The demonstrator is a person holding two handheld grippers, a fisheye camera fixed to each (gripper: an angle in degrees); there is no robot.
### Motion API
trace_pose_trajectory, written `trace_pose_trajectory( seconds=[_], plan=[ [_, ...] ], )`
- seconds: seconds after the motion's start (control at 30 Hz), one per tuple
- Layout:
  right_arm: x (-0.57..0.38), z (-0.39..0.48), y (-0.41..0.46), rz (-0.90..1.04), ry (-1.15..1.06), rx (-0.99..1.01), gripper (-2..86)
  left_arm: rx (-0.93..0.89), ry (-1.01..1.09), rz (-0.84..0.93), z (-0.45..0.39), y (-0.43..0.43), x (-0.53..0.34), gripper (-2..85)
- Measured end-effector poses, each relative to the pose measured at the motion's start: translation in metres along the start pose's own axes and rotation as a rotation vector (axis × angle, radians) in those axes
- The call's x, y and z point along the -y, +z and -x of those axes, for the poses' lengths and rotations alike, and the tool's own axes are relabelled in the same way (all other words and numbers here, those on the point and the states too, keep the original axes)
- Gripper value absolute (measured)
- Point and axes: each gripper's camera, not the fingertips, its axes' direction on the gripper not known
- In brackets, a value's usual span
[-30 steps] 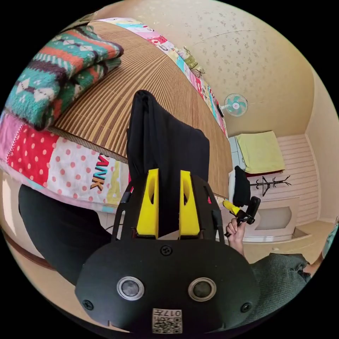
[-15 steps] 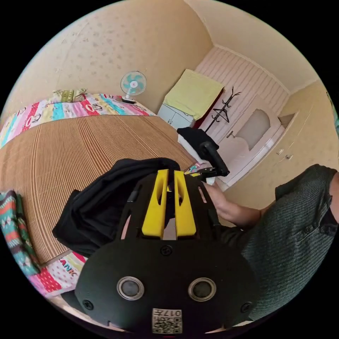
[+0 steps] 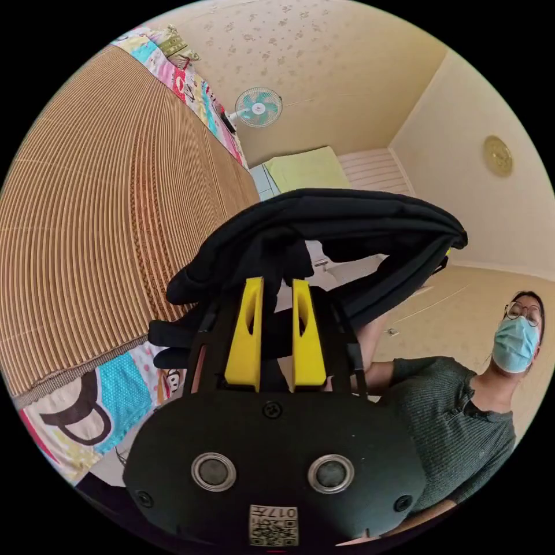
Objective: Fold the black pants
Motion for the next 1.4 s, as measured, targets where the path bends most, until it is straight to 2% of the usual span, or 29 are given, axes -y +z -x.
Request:
trace_pose_trajectory(
  seconds=[0.07, 0.13, 0.2, 0.27, 0.33, 0.4, 0.47, 0.53, 0.6, 0.7, 0.83, 0.9, 0.93, 0.97, 1.0, 1.03, 1.07, 1.1, 1.13, 1.17, 1.23, 1.3, 1.37, 1.4],
  plan=[
    [0.01, -0.019, -0.028, -0.138, -0.035, 0.101, 0.8, -0.088, 0.105, -0.032, -0.034, -0.005, 0.006, 8.1],
    [0.011, -0.054, -0.049, -0.275, -0.076, 0.285, 1.2, -0.09, 0.14, -0.054, -0.055, -0.01, 0.009, 9.2],
    [-0.001, -0.114, -0.063, -0.458, -0.075, 0.474, 2.1, -0.032, 0.144, -0.064, -0.067, -0.015, 0.013, 11.3],
    [-0.019, -0.166, -0.065, -0.536, 0.021, 0.473, 3.2, 0.065, 0.165, -0.135, -0.076, -0.029, 0.011, 11.5],
    [-0.038, -0.221, -0.065, -0.47, 0.238, 0.324, 4.7, 0.133, 0.134, -0.137, -0.071, -0.034, 0.009, 11.8],
    [-0.087, -0.284, -0.063, -0.296, 0.761, -0.107, 7.1, 0.221, 0.05, -0.123, -0.058, -0.037, 0.007, 14.1],
    [-0.133, -0.298, -0.071, -0.262, 1.095, -0.396, 8.0, 0.306, -0.039, -0.089, -0.038, -0.04, 0.002, 17.9],
    [-0.152, -0.283, -0.071, -0.275, 1.009, -0.487, 7.3, 0.356, -0.079, -0.073, -0.026, -0.042, 0.0, 18.1],
    [-0.17, -0.265, -0.049, -0.148, 1.002, -0.562, 6.7, 0.412, -0.102, -0.058, -0.017, -0.04, 0.002, 18.2],
    [-0.189, -0.244, 0.009, 0.073, 1.027, -0.58, 17.2, 0.5, -0.117, -0.046, -0.004, -0.029, 0.021, 18.3],
    [-0.211, -0.228, 0.101, 0.33, 1.004, -0.591, 22.8, 0.559, -0.144, -0.077, 0.022, -0.002, 0.075, 18.5],
    [-0.237, -0.237, 0.178, 0.623, 1.015, -0.57, 22.9, 0.611, -0.162, -0.069, 0.037, 0.014, 0.101, 17.8],
    [-0.243, -0.239, 0.196, 0.691, 1.003, -0.58, 22.0, 0.634, -0.176, -0.046, 0.049, 0.025, 0.117, 16.1],
    [-0.241, -0.235, 0.219, 0.794, 0.918, -0.732, 20.2, 0.654, -0.202, 0.0, 0.062, 0.036, 0.131, 13.3],
    [-0.235, -0.232, 0.242, 0.967, 0.777, -0.904, 8.6, 0.64, -0.204, 0.032, 0.068, 0.041, 0.137, 11.3],
    [-0.233, -0.233, 0.253, 1.055, 0.69, -0.896, 2.9, 0.583, -0.222, 0.066, 0.076, 0.04, 0.145, 7.9],
    [-0.228, -0.24, 0.262, 1.169, 0.634, -0.86, 2.5, 0.504, -0.225, 0.03, 0.075, 0.026, 0.147, 5.0],
    [-0.217, -0.249, 0.254, 1.185, 0.642, -0.874, 2.2, 0.473, -0.212, 0.002, 0.07, 0.016, 0.147, 3.7],
    [-0.209, -0.252, 0.243, 1.16, 0.643, -0.915, 2.2, 0.476, -0.155, -0.067, 0.052, -0.007, 0.145, 1.3],
    [-0.189, -0.256, 0.211, 1.054, 0.649, -1.036, 2.2, 0.532, -0.08, -0.118, 0.029, -0.032, 0.141, 0.9],
    [-0.159, -0.256, 0.149, 0.836, 0.699, -1.234, 2.5, 0.64, 0.013, -0.195, -0.003, -0.068, 0.128, 0.9],
    [-0.134, -0.243, 0.067, 0.53, 0.749, -1.531, 3.4, 0.75, 0.026, -0.281, -0.023, -0.108, 0.11, 1.7],
    [-0.132, -0.234, 0.024, 0.349, 0.825, -1.585, 4.9, 0.877, -0.096, -0.421, -0.032, -0.162, 0.077, 4.3],
    [-0.135, -0.232, 0.008, 0.28, 0.897, -1.531, 7.9, 0.892, -0.131, -0.462, -0.032, -0.175, 0.066, 4.7]
  ],
)
